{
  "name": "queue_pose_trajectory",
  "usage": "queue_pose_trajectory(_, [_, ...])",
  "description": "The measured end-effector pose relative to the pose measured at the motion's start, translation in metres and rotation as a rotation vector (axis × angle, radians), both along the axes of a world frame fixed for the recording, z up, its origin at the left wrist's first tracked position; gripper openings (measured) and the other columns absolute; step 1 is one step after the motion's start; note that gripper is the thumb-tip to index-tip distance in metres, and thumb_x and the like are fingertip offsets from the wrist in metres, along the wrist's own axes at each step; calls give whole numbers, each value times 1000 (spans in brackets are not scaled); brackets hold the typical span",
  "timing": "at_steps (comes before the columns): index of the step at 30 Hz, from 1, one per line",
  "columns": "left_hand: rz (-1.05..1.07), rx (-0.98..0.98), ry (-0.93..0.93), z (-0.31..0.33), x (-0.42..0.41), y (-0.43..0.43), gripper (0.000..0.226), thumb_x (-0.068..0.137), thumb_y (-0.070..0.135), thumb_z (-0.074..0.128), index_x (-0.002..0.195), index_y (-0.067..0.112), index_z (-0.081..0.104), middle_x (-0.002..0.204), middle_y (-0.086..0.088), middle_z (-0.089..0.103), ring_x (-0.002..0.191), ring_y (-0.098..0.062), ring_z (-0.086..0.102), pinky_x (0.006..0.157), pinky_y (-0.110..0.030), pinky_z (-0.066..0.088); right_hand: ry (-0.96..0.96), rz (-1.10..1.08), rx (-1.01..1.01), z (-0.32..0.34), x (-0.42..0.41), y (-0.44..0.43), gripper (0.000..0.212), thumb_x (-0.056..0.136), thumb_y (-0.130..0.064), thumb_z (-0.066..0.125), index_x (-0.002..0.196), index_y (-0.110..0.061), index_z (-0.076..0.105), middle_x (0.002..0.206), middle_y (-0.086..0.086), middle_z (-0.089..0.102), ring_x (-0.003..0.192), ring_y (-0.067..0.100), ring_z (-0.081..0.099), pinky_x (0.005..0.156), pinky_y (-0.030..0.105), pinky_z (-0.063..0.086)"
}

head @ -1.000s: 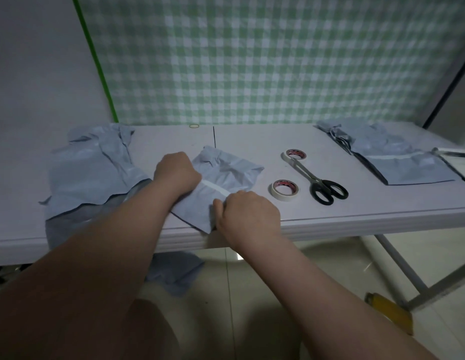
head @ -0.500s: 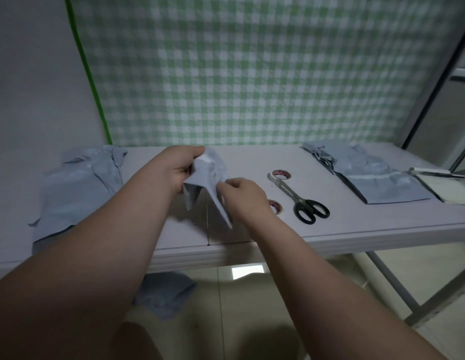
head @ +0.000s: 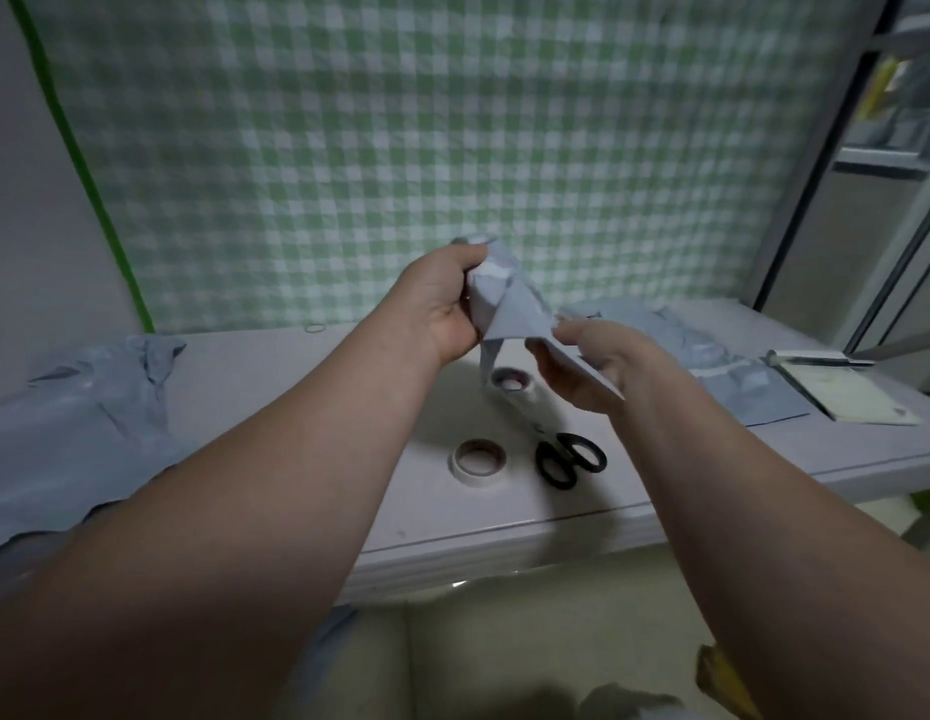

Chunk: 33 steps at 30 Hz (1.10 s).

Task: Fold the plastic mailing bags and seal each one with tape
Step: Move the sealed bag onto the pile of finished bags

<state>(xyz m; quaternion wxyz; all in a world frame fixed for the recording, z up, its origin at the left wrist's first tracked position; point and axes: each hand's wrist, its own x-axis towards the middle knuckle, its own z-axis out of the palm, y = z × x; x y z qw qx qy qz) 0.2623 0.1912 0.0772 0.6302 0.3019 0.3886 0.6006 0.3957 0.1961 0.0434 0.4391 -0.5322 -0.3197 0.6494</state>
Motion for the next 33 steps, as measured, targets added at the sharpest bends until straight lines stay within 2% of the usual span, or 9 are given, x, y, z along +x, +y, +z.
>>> queue_pose_trajectory(3, [-36,-70,70,-13,32,16,7,90,4,52,84,7,56,86,-14,60,74,-26,57,77,-37,52,-219,-68,121,-4,44,25,44,96,0,44,139,-10,41,133,17,53,98,26,64,71,19,52])
queue_pose_trajectory(6, [-67,-133,133,-29,63,30,10,84,-2,55,77,5,56,71,-12,59,60,-24,57,64,-33,51,-389,-126,161,-8,87,42,51,94,6,44,140,-15,43,134,16,50,100,29,58,66,17,53])
queue_pose_trajectory(10, [-78,-110,124,-46,95,50,24,80,-16,51,95,2,54,84,-18,58,64,-27,59,56,-33,55,-622,-162,156,-17,130,67,46,93,8,44,133,-13,50,138,18,46,124,32,47,99,32,42])
queue_pose_trajectory(15, [-2,-91,105,-58,100,80,73,81,-23,41,139,21,39,138,-9,41,84,-23,56,65,-33,51,-749,-162,216,-19,129,99,29,93,6,44,103,-15,62,107,9,53,95,22,45,63,27,42])
queue_pose_trajectory(19, [-39,-99,135,-65,89,113,80,82,-24,32,143,27,40,144,-14,42,91,-27,62,73,-36,54,-693,-187,265,-24,110,139,43,89,12,32,67,-20,49,74,0,45,64,15,41,47,21,35])
queue_pose_trajectory(23, [-44,-127,193,-79,86,150,83,80,-26,26,147,23,34,151,-12,32,95,-29,59,71,-38,55,-620,-158,286,-32,95,172,50,87,18,25,63,-13,56,74,4,53,65,19,47,57,27,45])
queue_pose_trajectory(27, [-3,-154,288,-97,79,176,83,81,-26,26,150,21,26,150,-9,31,92,-26,53,75,-36,51,-634,-94,328,-48,76,195,46,87,19,28,80,-5,67,101,14,62,94,30,56,93,39,51])
queue_pose_trajectory(30, [22,-154,466,-109,65,188,68,87,-19,35,147,12,30,126,-13,47,79,-22,51,76,-35,48,-673,-51,382,-63,63,208,47,84,15,30,83,-11,69,113,18,63,98,34,59,86,34,53])
queue_pose_trajectory(33, [52,-168,574,-119,51,200,63,82,-16,42,140,8,38,132,-21,50,98,-25,54,86,-34,47,-1010,97,438,-73,55,217,33,86,4,46,95,-14,72,113,10,65,93,25,61,80,28,51])
